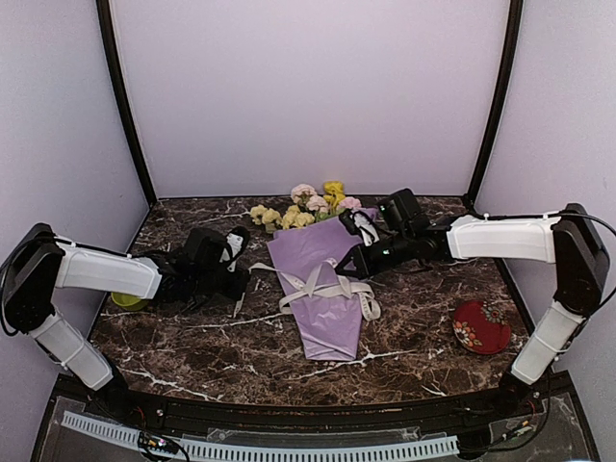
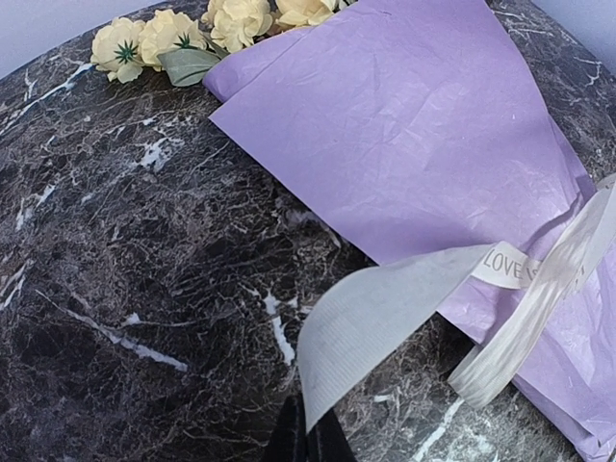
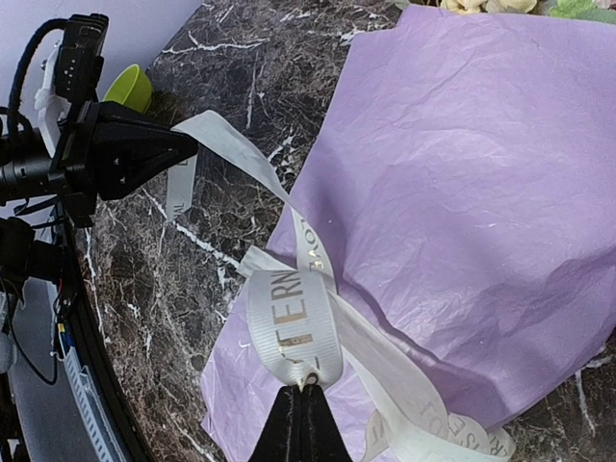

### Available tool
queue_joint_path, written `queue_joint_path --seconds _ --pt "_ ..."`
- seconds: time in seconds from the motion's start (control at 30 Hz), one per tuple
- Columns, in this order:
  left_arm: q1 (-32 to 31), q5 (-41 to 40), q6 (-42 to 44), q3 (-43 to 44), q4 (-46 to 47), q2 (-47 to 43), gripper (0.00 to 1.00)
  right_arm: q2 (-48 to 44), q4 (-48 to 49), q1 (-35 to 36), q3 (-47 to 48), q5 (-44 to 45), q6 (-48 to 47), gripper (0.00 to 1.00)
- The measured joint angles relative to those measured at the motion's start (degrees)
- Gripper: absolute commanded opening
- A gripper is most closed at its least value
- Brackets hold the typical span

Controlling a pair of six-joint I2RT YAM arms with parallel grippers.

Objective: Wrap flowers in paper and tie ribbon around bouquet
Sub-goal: Tie the ribbon around the folded bouquet.

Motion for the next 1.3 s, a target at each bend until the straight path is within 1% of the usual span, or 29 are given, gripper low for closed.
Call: queue_joint_path --seconds 0.27,0.43,0.67,0.87,1.17,1.3 --pt "-0.3 -0.7 -1.6 -0.1 -0.2 0.0 0.00 -3.0 1.6 0.0 -1.9 2.0 0.1 0.00" --pt "-1.4 -1.3 -2.6 -1.0 1.5 -0.5 0.00 -1.4 2.5 0.0 0.8 2.6 0.8 0.00" --pt "-3.1 -1.4 -2.6 0.2 2.2 -0.4 0.00 -1.2 4.2 0.0 1.0 3.7 1.9 0.00" --pt "-3.1 -1.2 -2.6 2.3 2.6 1.6 0.00 1.2 4.5 0.0 3.4 3.6 2.1 0.00" --pt "-3.1 -1.2 -2.6 2.4 2.6 2.0 0.00 1.9 5.6 0.0 4.7 3.2 2.6 0.00" --pt "-1.6 -1.9 -4.6 2.5 1.1 1.9 0.00 4.9 5.6 -1.7 8.7 2.8 3.2 0.00"
